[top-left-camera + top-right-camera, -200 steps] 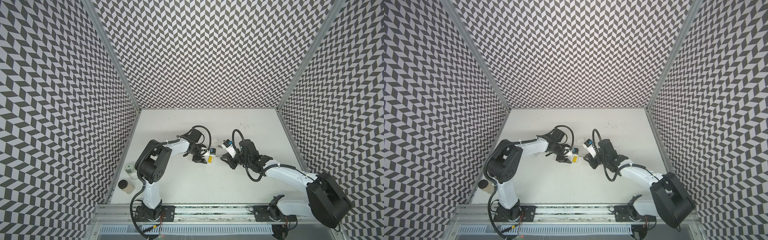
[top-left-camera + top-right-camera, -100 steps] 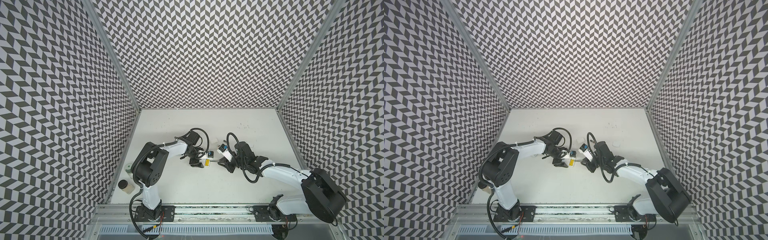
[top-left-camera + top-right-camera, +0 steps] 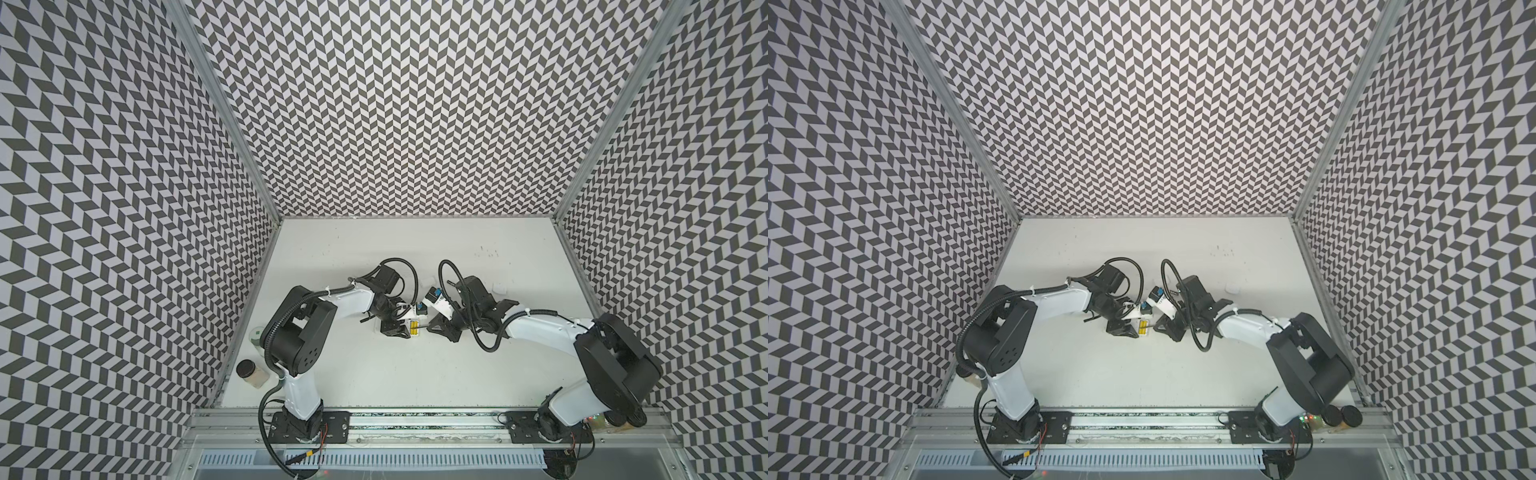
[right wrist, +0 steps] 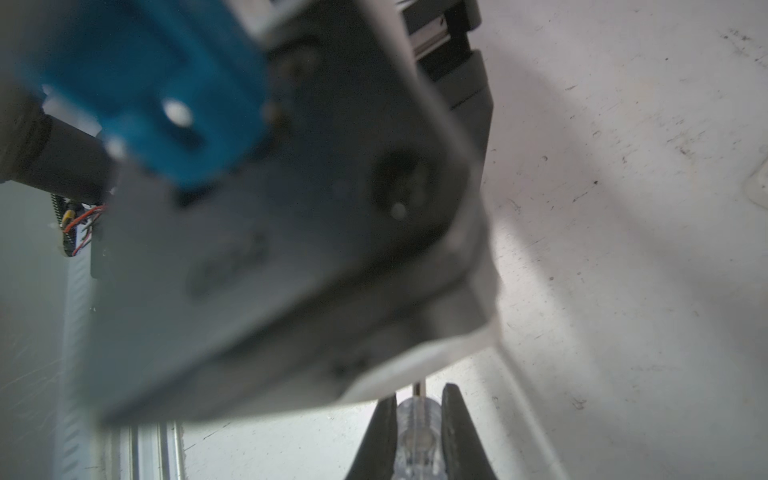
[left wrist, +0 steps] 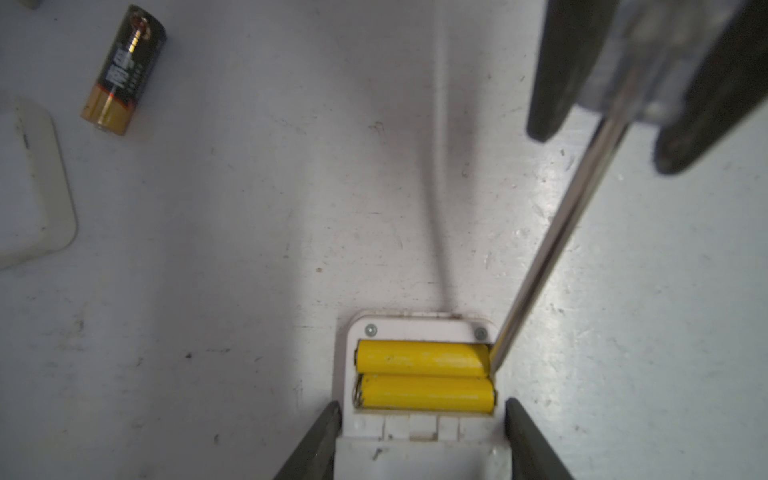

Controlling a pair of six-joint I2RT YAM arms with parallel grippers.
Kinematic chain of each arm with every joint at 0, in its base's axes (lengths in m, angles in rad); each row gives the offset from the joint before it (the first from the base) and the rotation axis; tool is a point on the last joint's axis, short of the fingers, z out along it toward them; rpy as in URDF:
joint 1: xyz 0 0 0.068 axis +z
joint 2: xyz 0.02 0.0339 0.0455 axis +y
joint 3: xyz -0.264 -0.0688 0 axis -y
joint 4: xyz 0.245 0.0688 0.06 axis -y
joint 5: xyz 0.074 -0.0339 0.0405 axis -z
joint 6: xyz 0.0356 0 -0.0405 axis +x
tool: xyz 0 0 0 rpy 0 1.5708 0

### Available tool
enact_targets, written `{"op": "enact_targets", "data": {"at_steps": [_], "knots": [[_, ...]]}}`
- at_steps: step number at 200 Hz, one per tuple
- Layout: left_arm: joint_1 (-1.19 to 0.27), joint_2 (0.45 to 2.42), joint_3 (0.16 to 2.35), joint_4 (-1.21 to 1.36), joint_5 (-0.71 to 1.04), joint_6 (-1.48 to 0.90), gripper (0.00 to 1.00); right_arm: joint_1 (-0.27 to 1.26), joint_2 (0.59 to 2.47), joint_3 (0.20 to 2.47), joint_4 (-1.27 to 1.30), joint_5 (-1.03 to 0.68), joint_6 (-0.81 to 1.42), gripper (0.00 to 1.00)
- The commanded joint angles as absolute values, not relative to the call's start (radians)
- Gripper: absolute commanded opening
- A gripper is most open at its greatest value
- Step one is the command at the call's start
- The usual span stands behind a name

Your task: Unload the batteries from the remote control

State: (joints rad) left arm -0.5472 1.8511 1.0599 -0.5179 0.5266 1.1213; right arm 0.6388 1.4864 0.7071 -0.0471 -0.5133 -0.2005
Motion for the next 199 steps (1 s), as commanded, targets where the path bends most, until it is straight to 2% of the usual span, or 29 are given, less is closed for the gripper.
{"op": "enact_targets", "data": {"at_steps": [1,37,140,199], "knots": [[-0.563,1.87,1.002,-0.589,0.519,1.086,0.57,0.641,1.521,0.745,-0.06,-0.552,-0.229,0.0],[-0.544,1.849,1.012,-0.594,0.456,0.971,0.49,0.638,1.543,0.777,-0.121,-0.547,-0.255,0.0],[-0.531,1.854,1.016,-0.568,0.341,0.955,0.49,0.639,1.494,0.756,-0.137,-0.567,-0.283,0.0],[-0.531,1.859,0.994,-0.54,0.319,0.953,0.51,0.64,1.541,0.784,-0.151,-0.556,-0.282,0.0]]}}
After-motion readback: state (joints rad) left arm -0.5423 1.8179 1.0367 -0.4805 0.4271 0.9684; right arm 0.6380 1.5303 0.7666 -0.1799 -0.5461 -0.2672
